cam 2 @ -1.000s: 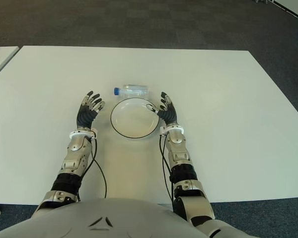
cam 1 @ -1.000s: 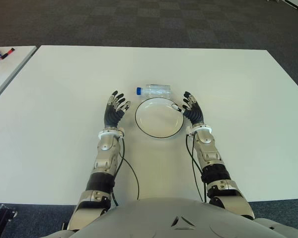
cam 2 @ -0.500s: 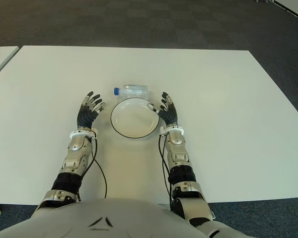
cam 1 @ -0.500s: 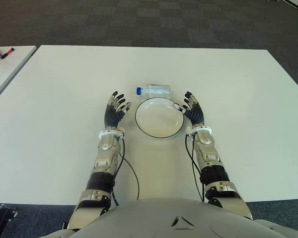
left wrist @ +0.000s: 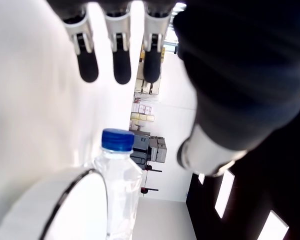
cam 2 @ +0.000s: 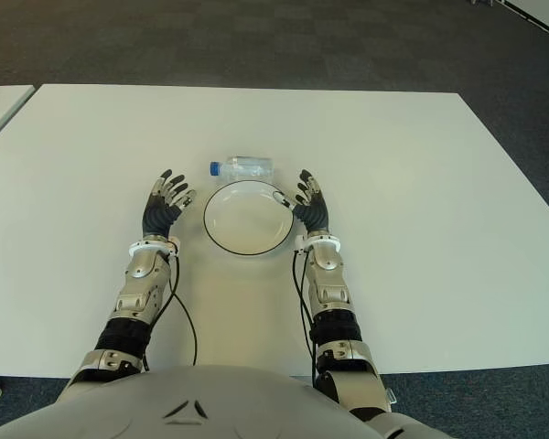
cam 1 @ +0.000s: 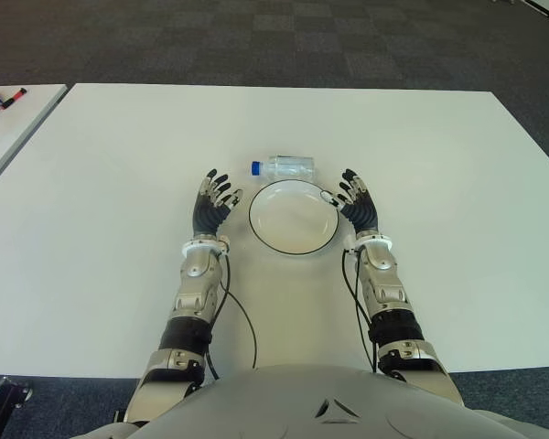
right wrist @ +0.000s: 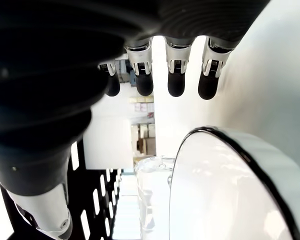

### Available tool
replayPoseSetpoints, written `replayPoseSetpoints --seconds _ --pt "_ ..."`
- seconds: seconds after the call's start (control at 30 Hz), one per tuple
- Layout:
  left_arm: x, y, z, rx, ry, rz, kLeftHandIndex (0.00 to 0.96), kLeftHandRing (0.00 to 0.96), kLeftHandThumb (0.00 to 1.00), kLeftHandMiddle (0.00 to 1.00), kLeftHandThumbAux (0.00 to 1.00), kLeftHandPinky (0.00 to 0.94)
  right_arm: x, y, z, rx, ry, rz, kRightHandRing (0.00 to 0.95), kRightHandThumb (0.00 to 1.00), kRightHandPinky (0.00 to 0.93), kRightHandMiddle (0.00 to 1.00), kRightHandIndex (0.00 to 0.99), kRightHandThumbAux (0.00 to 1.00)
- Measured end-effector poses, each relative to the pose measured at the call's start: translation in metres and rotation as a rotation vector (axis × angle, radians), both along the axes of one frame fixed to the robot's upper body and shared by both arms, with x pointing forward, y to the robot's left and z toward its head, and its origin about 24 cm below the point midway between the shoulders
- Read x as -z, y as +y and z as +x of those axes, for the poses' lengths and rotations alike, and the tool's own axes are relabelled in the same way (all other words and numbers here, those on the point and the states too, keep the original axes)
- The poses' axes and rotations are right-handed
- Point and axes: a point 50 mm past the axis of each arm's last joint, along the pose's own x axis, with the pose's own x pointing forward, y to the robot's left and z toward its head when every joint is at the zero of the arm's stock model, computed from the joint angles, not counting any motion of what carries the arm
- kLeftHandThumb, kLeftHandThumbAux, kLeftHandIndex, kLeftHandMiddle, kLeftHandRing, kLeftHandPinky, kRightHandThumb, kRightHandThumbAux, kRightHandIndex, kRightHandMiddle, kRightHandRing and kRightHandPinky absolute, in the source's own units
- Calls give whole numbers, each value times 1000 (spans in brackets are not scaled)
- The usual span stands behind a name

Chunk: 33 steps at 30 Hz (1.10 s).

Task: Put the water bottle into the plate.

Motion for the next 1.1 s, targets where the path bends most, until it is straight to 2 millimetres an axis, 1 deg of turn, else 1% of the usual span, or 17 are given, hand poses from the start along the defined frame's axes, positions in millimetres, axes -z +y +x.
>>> replayPoseSetpoints --seconds 0.37,0.6,0.87,0.97,1.1 --pt "0 0 0 1 -2 0 95 179 292 178 848 211 0 -2 -6 -5 -5 4 98 311 157 95 65 772" --pt "-4 -1 0 5 -19 0 100 202 314 196 828 239 -4 -3 -9 -46 -19 20 115 257 168 109 77 796" --pt "-8 -1 -2 3 -44 1 97 207 343 203 807 231 -7 -4 -15 -83 -19 32 119 206 167 114 91 805" --pt "-8 -1 -4 2 -46 1 98 197 332 194 812 216 -7 -3 -17 -91 -15 33 116 192 162 110 91 803" --pt "-8 -2 -6 5 -45 2 99 178 291 176 828 202 -7 -3 -18 -103 -11 30 111 171 158 104 88 791"
